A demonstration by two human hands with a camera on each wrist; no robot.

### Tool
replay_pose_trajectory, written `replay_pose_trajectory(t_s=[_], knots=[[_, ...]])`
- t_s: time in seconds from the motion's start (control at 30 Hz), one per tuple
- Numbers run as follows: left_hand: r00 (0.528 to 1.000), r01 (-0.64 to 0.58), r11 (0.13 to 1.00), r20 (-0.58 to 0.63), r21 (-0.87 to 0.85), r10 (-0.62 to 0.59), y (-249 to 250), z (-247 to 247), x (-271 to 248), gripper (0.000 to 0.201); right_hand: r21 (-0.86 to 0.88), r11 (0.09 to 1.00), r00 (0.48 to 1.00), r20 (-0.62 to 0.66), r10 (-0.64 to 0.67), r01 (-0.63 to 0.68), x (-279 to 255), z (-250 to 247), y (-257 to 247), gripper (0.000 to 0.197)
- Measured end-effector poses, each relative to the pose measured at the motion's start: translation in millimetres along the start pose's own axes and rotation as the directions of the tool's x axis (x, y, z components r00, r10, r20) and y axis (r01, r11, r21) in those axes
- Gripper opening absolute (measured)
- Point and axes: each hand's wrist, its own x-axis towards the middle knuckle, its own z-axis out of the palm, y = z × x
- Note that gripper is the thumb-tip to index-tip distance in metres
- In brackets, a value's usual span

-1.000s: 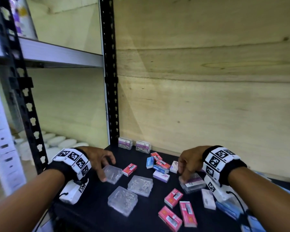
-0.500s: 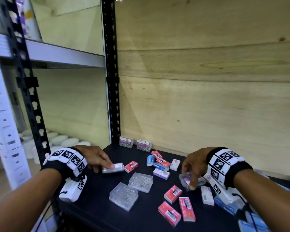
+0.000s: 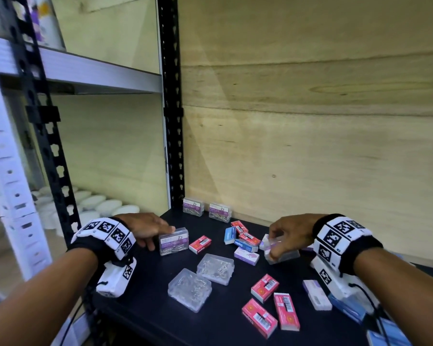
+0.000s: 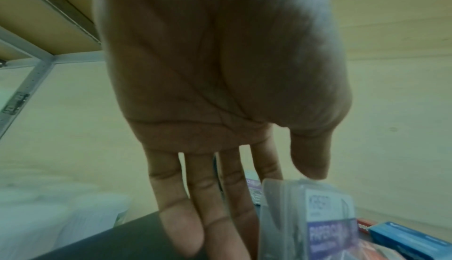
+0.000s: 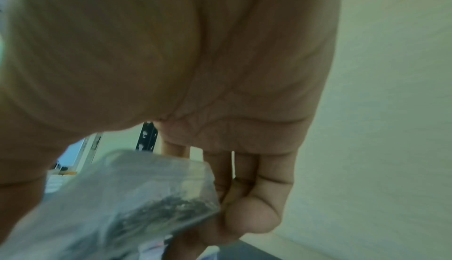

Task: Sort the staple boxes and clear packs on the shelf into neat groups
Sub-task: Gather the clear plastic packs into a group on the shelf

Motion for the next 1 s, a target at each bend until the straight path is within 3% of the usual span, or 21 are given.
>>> replay_pose_trajectory(t_s=[0.13,0.23,0.43,0.67,1.0], knots=[[0.999,-0.043,0.995,0.009,0.095,0.042,-1,-1,6,0.048,0.106,0.993,0.998,-0.038,-0.055,0.059,10,-10,0,0.051],[0.990,-0.132,0.985,0.054,0.109,0.127,-5,-5,11,0.034,0.209,0.970,0.992,-0.045,-0.118,0.125,21,-16,-2,0.050],[0.986,-0.169,0.973,0.018,0.156,0.168,-8,-21,30,0.024,0.190,0.956,0.968,-0.157,-0.197,0.225,42,-28,-16,0.049],[0.979,-0.169,0.961,-0.076,0.220,0.190,-4,-34,63,0.032,0.168,0.950,0.958,-0.159,-0.237,0.263,82,-38,-39,0.074],[0.957,-0.234,0.939,-0.110,0.253,0.268,-5,-37,100,0.031,0.088,0.970,0.965,-0.154,-0.211,0.226,133,-42,-77,0.051]])
